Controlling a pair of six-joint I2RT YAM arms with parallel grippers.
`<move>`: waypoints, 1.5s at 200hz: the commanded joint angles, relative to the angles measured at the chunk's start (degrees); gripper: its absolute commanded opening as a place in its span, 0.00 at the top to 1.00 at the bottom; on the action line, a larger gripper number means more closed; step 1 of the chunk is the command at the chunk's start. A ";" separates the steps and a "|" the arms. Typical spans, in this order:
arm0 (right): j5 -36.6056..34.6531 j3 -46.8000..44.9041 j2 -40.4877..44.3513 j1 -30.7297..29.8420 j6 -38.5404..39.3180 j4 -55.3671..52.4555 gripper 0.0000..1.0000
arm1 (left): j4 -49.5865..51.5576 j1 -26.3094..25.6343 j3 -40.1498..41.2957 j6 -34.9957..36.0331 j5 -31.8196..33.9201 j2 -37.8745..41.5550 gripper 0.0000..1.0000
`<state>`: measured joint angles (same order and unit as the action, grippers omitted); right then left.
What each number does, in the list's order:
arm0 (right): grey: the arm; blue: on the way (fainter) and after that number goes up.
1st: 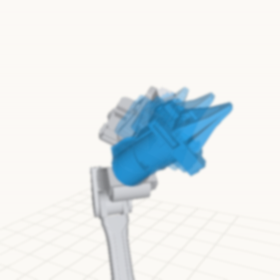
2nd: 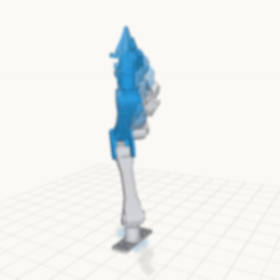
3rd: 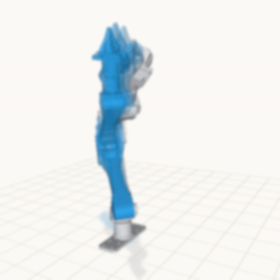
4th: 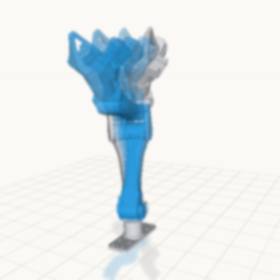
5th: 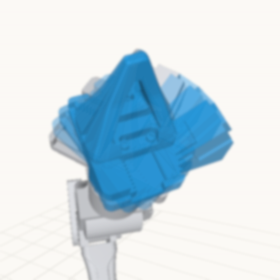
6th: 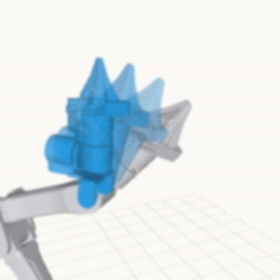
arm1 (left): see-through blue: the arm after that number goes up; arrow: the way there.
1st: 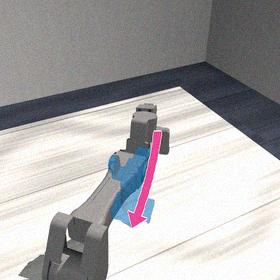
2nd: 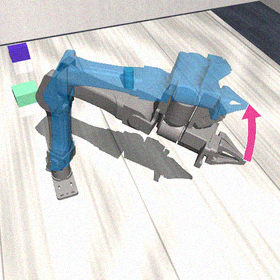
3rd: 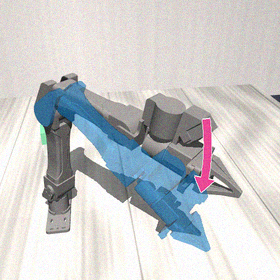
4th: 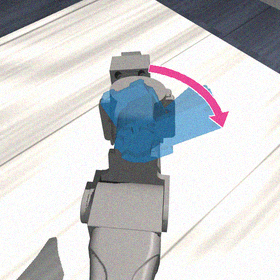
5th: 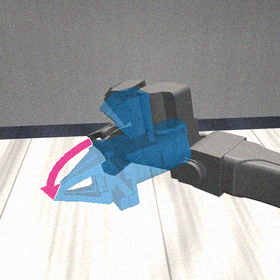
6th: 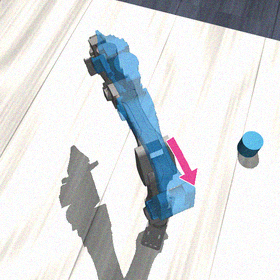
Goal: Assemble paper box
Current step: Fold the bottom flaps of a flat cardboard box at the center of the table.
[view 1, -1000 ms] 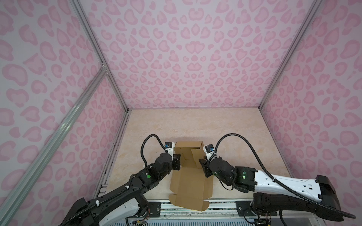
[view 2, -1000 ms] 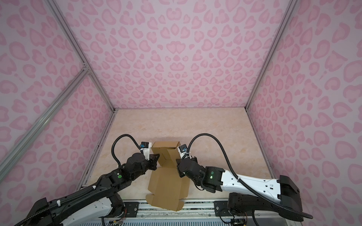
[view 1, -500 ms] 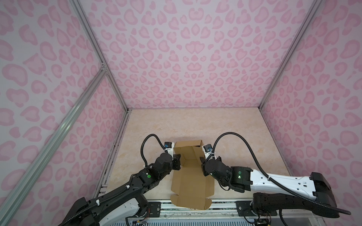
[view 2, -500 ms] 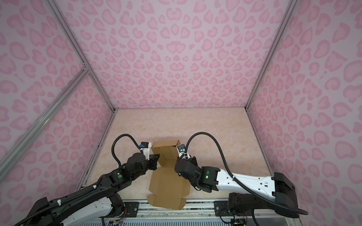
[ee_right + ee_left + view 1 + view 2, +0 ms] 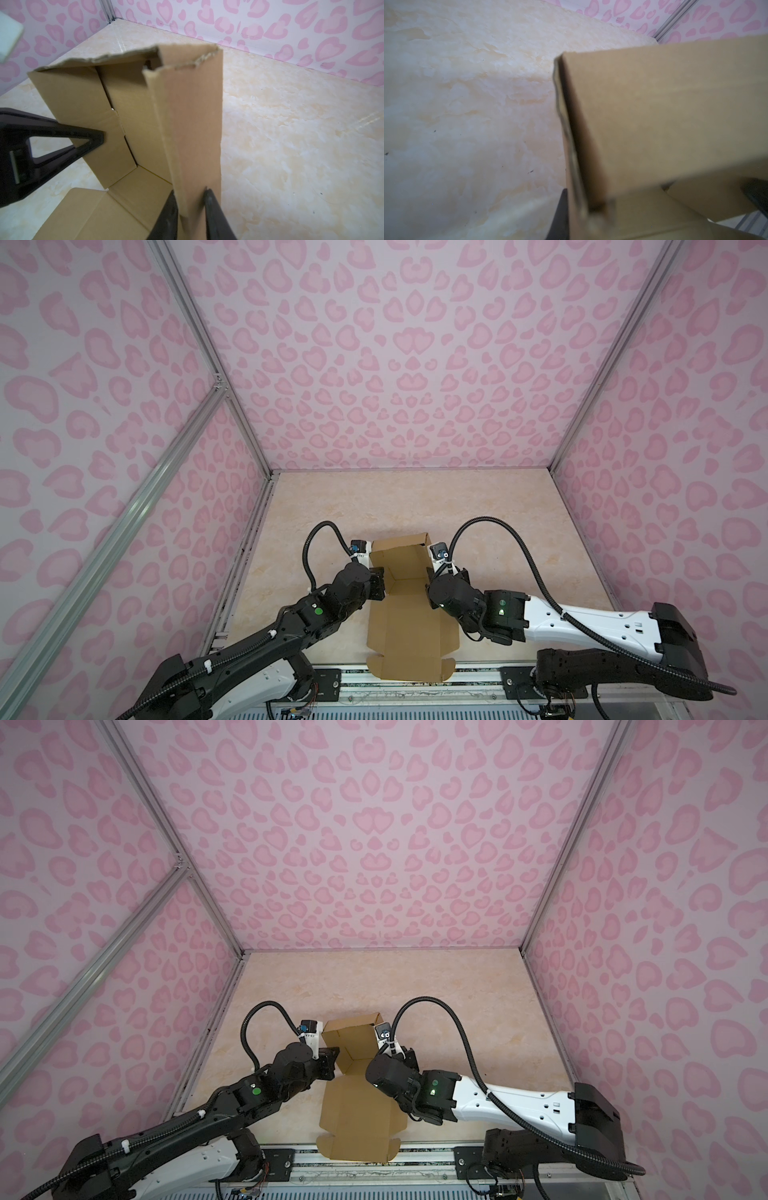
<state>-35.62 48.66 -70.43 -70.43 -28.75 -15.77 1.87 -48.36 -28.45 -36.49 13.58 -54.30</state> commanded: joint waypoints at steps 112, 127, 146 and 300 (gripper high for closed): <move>-2.36 4.86 -4.69 0.12 -0.83 -4.32 1.00 | 4.53 -0.38 -4.18 -2.87 1.71 -1.91 0.98; -2.59 5.24 -5.22 0.10 -1.50 -4.17 1.00 | 5.11 -0.42 -4.89 -3.49 2.07 -2.26 0.98; -2.00 5.19 -5.39 0.36 -1.40 -3.43 1.00 | 5.61 -0.51 -5.61 -4.10 2.14 -2.82 0.98; 5.45 4.59 -2.51 10.83 -1.44 -10.61 1.00 | 18.43 -2.71 -14.70 -11.66 8.30 -5.40 0.98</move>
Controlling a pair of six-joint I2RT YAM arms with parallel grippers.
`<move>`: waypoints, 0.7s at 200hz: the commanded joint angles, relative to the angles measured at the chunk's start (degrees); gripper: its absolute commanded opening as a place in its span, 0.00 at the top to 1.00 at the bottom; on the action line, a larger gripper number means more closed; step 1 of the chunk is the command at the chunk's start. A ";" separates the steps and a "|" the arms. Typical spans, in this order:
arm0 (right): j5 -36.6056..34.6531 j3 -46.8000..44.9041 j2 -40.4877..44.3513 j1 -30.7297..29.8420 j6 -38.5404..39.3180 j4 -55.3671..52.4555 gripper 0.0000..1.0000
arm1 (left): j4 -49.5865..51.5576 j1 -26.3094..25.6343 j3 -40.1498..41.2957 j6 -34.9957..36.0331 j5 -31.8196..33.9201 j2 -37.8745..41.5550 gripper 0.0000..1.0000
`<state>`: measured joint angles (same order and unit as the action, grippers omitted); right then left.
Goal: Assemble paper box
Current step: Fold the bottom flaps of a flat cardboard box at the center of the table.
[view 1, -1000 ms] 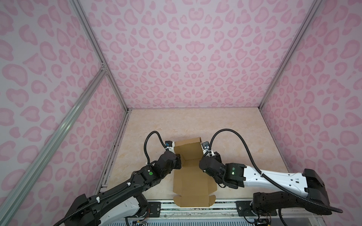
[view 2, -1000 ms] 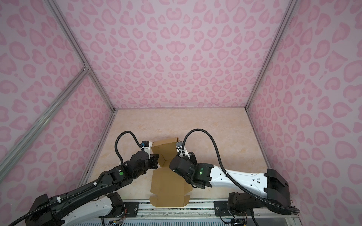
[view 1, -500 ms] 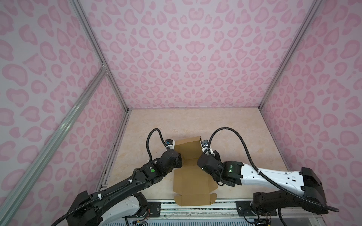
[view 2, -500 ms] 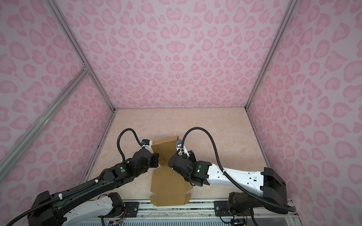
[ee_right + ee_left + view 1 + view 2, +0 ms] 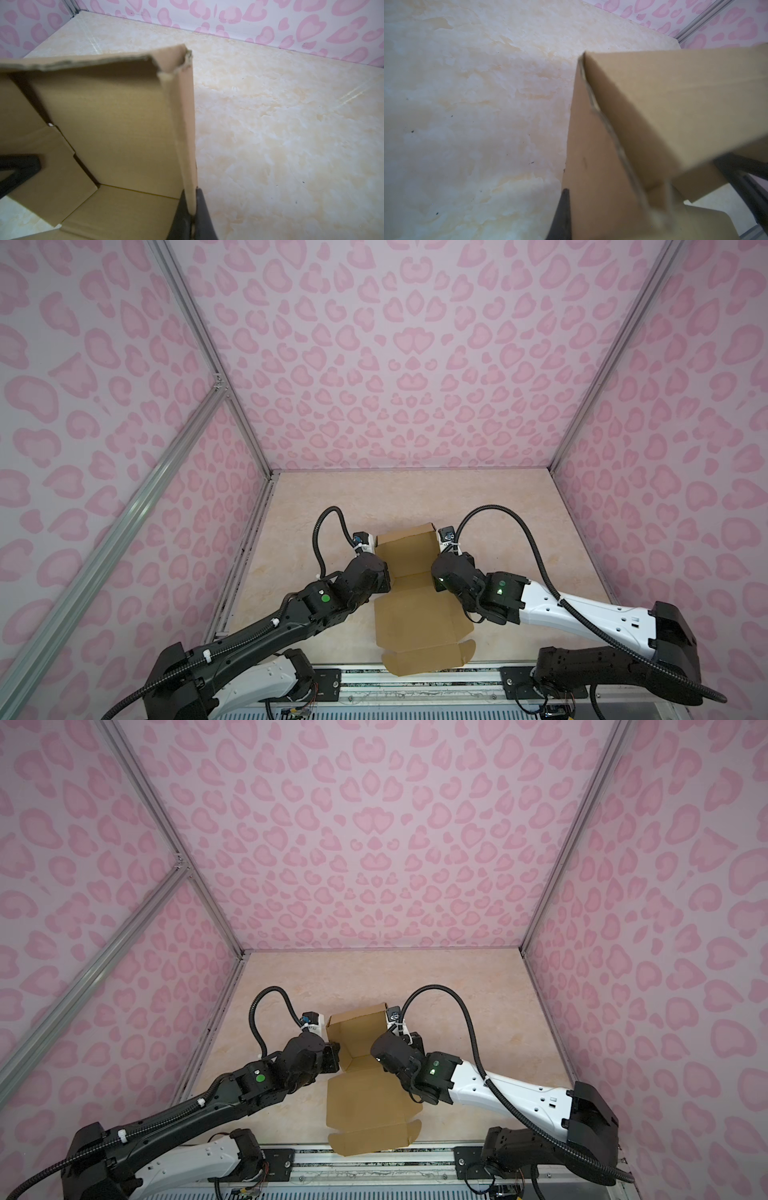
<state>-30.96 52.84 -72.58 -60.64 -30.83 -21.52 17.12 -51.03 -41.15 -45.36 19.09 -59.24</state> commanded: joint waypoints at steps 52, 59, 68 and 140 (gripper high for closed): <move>5.80 -0.53 -0.02 1.03 1.23 -3.01 0.92 | 6.52 -0.04 -4.56 -4.73 3.06 -2.28 0.98; 6.53 -0.95 -0.02 1.04 1.04 -2.50 0.89 | 6.59 -0.04 -4.56 -4.82 3.18 -2.20 0.98; 7.23 -1.52 0.07 1.01 0.89 -2.01 0.87 | 6.78 -0.04 -4.73 -5.03 3.36 -2.24 0.98; 9.09 -3.03 -0.17 1.01 0.19 0.54 0.75 | 7.43 -0.04 -5.56 -5.47 3.69 -2.10 0.98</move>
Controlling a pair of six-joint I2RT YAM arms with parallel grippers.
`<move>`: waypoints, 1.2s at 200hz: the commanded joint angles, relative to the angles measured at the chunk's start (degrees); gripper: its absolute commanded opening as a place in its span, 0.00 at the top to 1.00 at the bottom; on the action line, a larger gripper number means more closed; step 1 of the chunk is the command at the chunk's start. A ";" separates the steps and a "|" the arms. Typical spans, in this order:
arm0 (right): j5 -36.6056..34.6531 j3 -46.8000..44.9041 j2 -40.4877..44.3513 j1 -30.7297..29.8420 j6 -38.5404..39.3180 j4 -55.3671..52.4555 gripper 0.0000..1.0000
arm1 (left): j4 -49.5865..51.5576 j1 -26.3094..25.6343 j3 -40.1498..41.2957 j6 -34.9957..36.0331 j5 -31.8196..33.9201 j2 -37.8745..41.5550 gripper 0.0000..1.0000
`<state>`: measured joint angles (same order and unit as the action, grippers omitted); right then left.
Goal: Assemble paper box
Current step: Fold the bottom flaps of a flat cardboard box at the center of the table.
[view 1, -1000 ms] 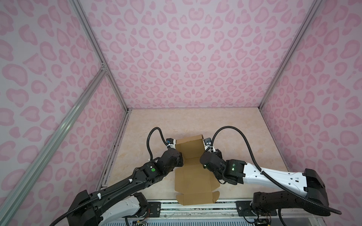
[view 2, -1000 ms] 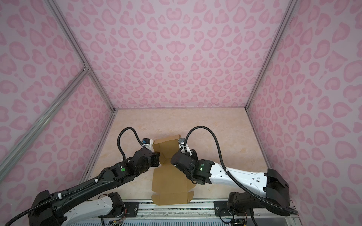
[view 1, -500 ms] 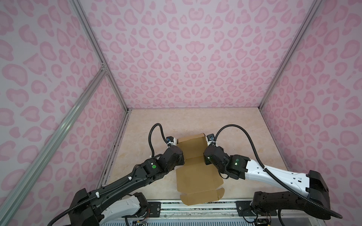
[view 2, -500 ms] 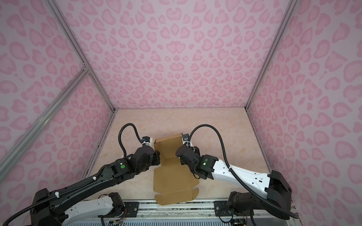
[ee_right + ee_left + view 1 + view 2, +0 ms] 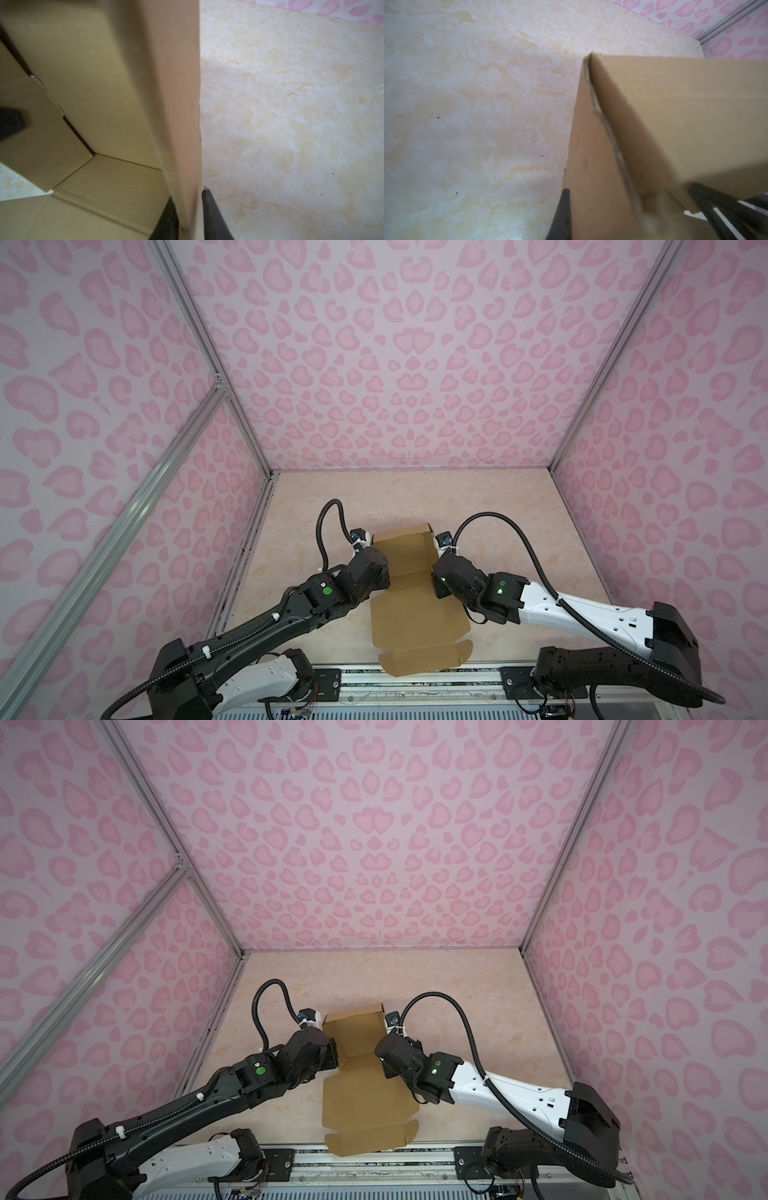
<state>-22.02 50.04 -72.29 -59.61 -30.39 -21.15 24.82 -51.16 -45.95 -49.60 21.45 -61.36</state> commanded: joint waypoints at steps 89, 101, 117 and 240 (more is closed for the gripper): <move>-4.42 4.95 -3.07 0.68 4.12 2.50 0.74 | 0.19 0.06 -0.85 -0.77 0.52 -0.83 0.98; -4.35 5.29 -3.29 0.94 4.67 2.87 0.75 | 0.39 0.02 -0.74 -0.87 0.69 -0.62 0.98; -4.06 5.34 -3.43 1.58 5.08 3.07 0.76 | 0.58 0.08 -0.71 -0.85 0.87 -0.34 0.98; -7.60 8.19 -5.90 3.78 7.27 -5.02 1.00 | 1.92 0.00 -2.81 -2.14 0.78 -2.13 0.98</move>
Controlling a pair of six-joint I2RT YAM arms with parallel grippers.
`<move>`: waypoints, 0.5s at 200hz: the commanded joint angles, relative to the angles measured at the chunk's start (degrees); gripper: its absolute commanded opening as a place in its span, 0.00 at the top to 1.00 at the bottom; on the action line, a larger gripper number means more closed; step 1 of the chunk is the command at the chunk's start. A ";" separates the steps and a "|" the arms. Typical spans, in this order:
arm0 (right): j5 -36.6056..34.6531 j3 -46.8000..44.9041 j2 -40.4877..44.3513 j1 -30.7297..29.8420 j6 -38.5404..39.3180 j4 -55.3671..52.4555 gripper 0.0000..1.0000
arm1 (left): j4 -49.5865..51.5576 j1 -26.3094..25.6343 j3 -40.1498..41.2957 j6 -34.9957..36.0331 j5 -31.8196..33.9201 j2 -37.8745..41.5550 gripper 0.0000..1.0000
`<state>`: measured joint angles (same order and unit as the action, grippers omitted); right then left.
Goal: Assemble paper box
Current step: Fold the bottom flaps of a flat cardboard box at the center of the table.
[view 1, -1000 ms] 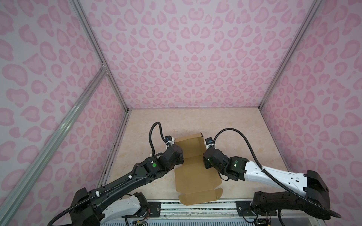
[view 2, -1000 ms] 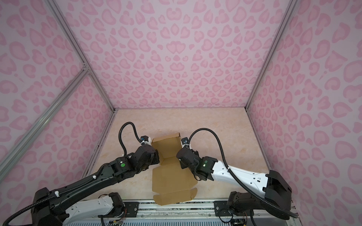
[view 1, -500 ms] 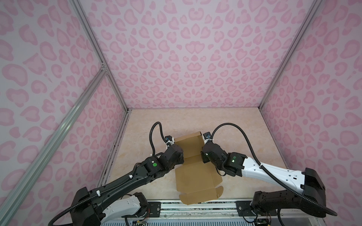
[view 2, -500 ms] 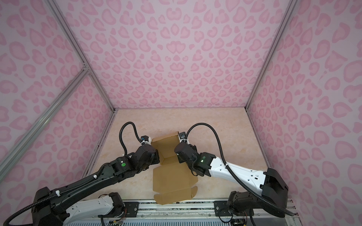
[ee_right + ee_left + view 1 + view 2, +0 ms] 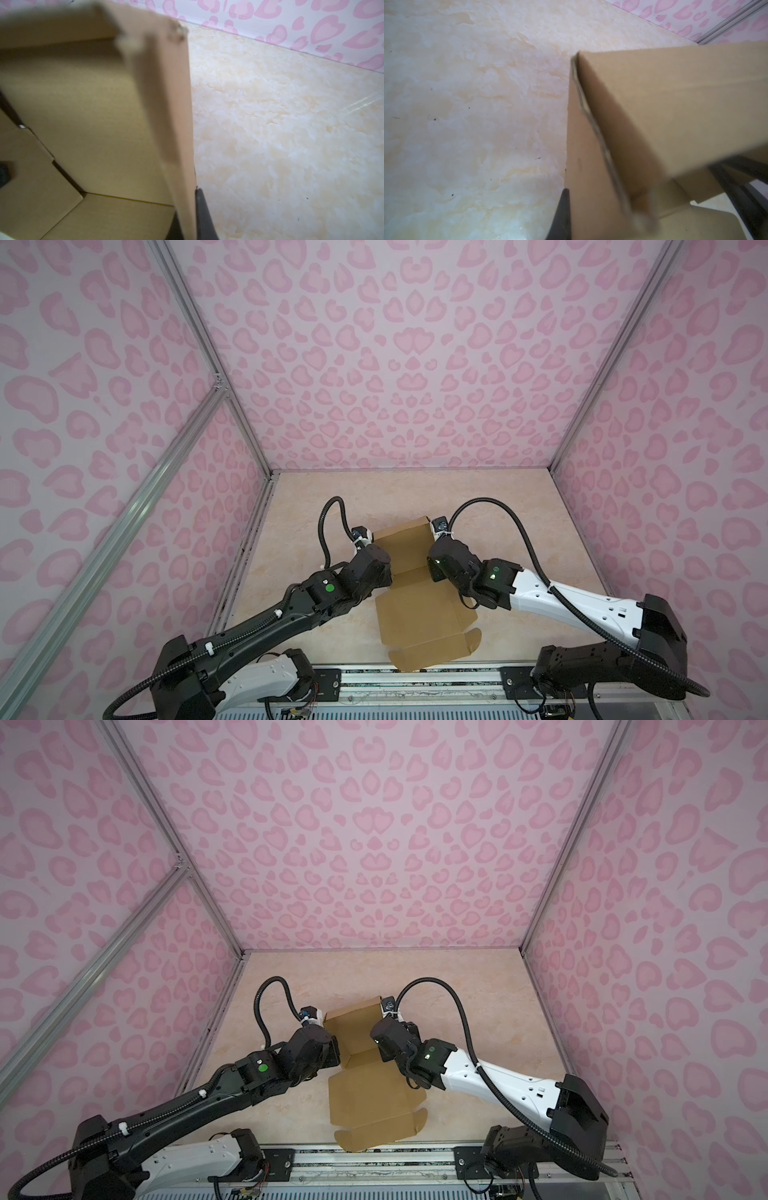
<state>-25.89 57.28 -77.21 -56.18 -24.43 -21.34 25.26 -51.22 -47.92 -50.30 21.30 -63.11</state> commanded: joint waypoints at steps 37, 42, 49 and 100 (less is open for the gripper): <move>-3.52 2.73 -3.18 0.64 2.14 -9.32 1.00 | 2.01 0.07 -2.10 -1.65 0.98 -1.72 0.98; -2.88 2.78 -3.12 0.94 2.63 -9.67 1.00 | 2.12 0.07 -2.25 -1.81 0.86 -1.89 0.98; -1.22 2.65 -2.79 1.80 2.93 -9.94 1.00 | 2.17 0.07 -2.38 -1.96 0.81 -2.08 0.98; 11.91 -1.59 3.15 8.71 4.94 -6.29 0.93 | 2.43 -0.02 -2.79 -2.43 1.03 -2.16 0.98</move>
<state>-15.38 57.06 -75.37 -48.82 -21.93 -24.34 25.58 -51.37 -50.02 -51.83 18.81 -65.34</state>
